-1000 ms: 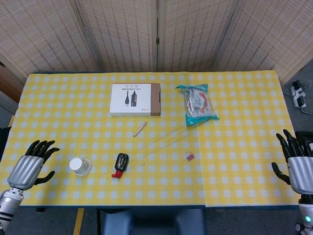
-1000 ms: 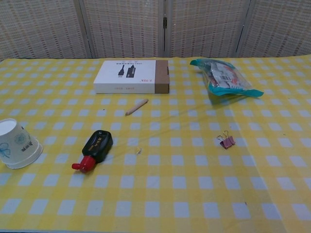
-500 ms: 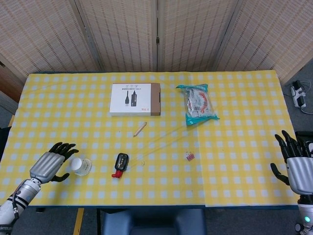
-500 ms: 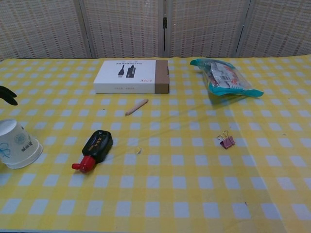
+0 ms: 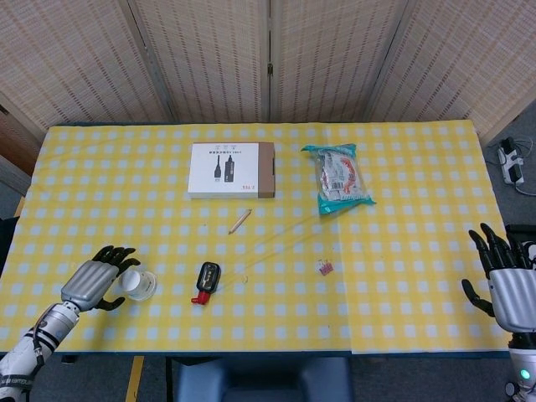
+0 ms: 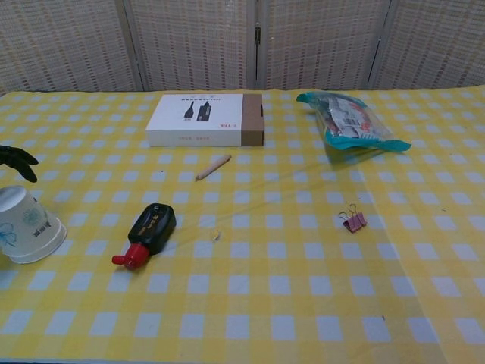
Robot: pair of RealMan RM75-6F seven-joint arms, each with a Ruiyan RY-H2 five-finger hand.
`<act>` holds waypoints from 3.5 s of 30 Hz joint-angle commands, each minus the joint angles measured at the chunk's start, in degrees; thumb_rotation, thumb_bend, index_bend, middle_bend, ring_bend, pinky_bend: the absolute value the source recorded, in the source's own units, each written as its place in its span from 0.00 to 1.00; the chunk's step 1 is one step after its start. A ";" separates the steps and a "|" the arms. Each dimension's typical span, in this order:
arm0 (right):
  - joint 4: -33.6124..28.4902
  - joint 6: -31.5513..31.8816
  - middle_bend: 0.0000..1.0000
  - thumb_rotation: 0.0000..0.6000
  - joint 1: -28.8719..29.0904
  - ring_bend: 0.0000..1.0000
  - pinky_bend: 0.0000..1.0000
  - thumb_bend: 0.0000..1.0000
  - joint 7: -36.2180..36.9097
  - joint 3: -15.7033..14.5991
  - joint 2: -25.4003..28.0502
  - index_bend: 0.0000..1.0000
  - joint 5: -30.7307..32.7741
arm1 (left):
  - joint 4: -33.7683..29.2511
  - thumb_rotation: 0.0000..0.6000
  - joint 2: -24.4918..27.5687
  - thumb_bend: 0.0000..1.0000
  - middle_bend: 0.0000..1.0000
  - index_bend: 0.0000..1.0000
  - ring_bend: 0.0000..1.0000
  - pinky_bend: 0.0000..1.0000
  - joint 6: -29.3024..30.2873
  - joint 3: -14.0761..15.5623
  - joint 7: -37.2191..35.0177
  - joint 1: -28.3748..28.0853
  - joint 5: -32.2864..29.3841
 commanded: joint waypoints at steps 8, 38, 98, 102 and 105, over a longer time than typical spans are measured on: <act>-0.46 0.17 0.05 1.00 0.13 0.13 0.06 0.36 0.56 0.82 1.18 0.01 0.74 | -0.02 1.00 -0.18 0.37 0.09 0.28 0.08 0.00 -0.39 0.31 0.22 -0.74 -1.30; 0.35 0.10 0.05 1.00 -0.04 0.13 0.06 0.36 1.57 0.67 0.76 0.01 1.07 | -0.68 1.00 0.04 0.39 0.13 0.41 0.13 0.02 3.86 0.14 -0.38 -1.15 0.22; 1.13 -0.36 0.05 1.00 -0.36 0.13 0.06 0.36 2.53 0.65 0.16 0.04 2.16 | 6.20 1.00 -5.04 0.39 0.15 0.41 0.14 0.03 7.44 0.95 6.66 2.93 -5.99; 1.14 -0.38 0.05 1.00 -0.36 0.13 0.06 0.36 2.50 0.67 0.14 0.04 2.17 | 6.29 1.00 -5.39 0.39 0.15 0.36 0.14 0.03 7.34 0.92 6.95 2.90 -6.32; 1.13 -0.39 0.05 1.00 -0.32 0.13 0.06 0.36 2.47 0.71 0.13 0.04 2.13 | 6.28 1.00 -5.58 0.39 0.15 0.29 0.13 0.02 7.55 0.85 6.99 2.91 -6.24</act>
